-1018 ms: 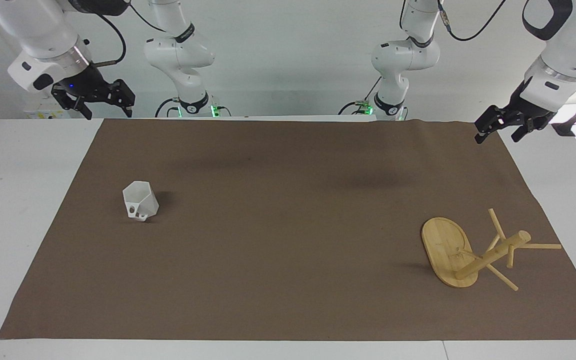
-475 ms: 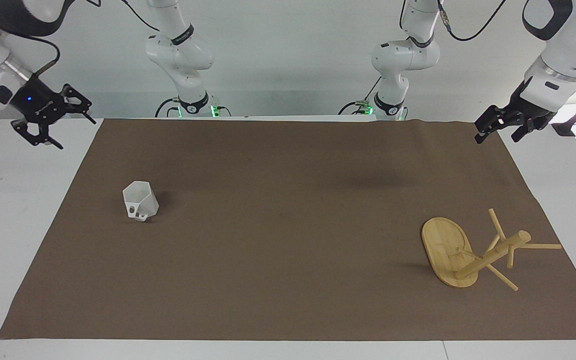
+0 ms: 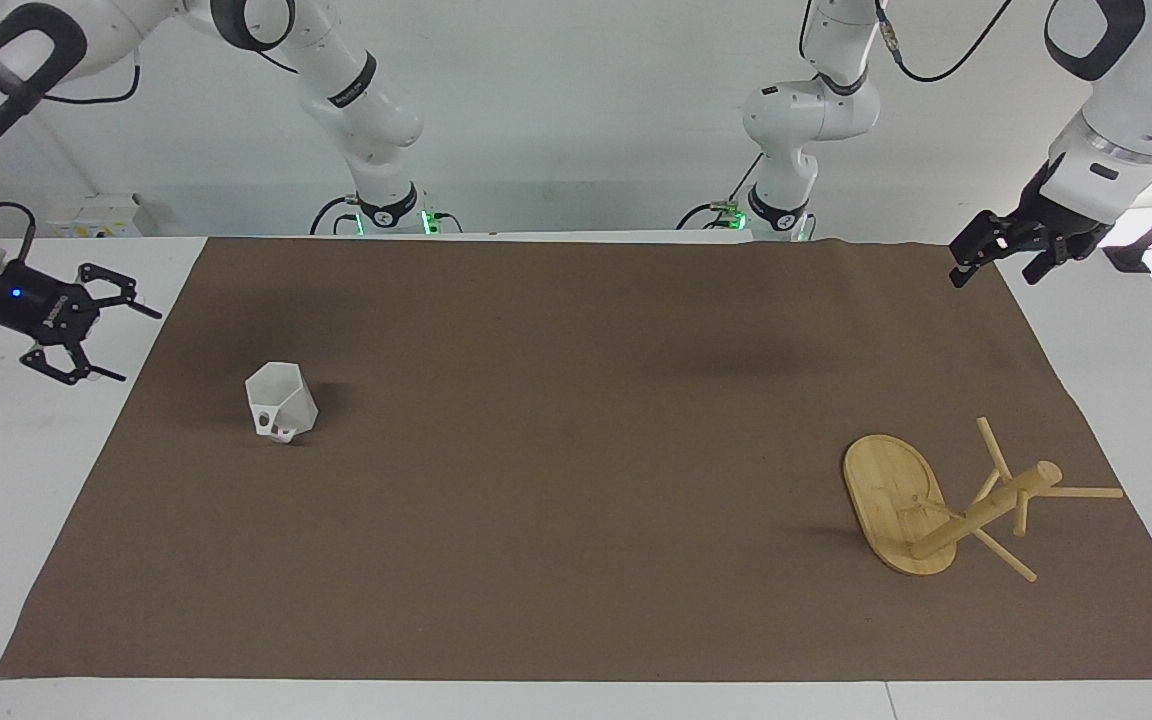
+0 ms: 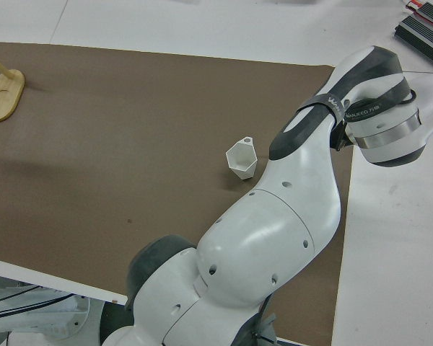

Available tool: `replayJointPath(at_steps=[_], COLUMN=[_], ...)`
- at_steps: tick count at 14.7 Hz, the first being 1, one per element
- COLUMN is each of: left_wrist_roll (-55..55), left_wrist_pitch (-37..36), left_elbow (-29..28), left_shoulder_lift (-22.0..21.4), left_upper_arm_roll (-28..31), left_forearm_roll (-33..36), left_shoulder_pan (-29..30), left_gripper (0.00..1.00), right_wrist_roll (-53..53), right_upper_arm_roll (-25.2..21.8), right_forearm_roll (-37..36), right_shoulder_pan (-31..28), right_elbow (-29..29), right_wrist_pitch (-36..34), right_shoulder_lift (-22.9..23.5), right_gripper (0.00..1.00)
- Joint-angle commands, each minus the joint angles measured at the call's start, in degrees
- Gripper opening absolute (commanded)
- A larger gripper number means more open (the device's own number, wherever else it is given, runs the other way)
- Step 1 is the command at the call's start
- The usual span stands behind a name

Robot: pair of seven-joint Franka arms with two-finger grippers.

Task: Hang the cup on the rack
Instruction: 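Move the right gripper toward the white hexagonal mug, then close the right gripper on the white mug's rim and lift it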

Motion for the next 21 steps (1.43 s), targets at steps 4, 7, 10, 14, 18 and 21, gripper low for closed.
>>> replayJointPath(at_steps=[4,7,10,14,18,21], left_wrist_roll=[0.20,0.20,0.11,0.02,0.11,0.11], left_wrist_pitch=[-0.58,-0.40,-0.31,-0.75,-0.84,-0.75], left_elbow=[-0.28,-0.28,-0.28,-0.28,-0.28,-0.28], left_shoulder_lift=[-0.40,-0.40,-0.40,-0.40,-0.40,-0.40], left_upper_arm_roll=[0.11,0.11,0.11,0.11,0.11,0.11], left_forearm_roll=[0.05,0.05,0.05,0.05,0.05,0.05], left_shoulder_pan=[0.09,0.09,0.00,0.09,0.09,0.00], left_gripper=[1.00,1.00,1.00,1.00,1.00,1.00], right_wrist_roll=[-14.57,-19.84,-25.02,-26.54,-28.29,-28.83], right_upper_arm_roll=[0.92,0.92,0.92,0.92,0.92,0.83], right_forearm_roll=[11.92,14.30,15.71,15.98,15.71,15.71], right_shoulder_pan=[-1.56,-0.78,0.72,1.69,1.69,1.78], right_elbow=[0.80,-0.25,-4.28,-6.49,-10.62,-11.77], right_wrist_pitch=[-4.50,-4.07,-3.63,-3.27,-3.19,-2.83], right_shoulder_lift=[9.93,13.11,12.67,11.96,10.82,10.47], right_gripper=[1.00,1.00,1.00,1.00,1.00,1.00])
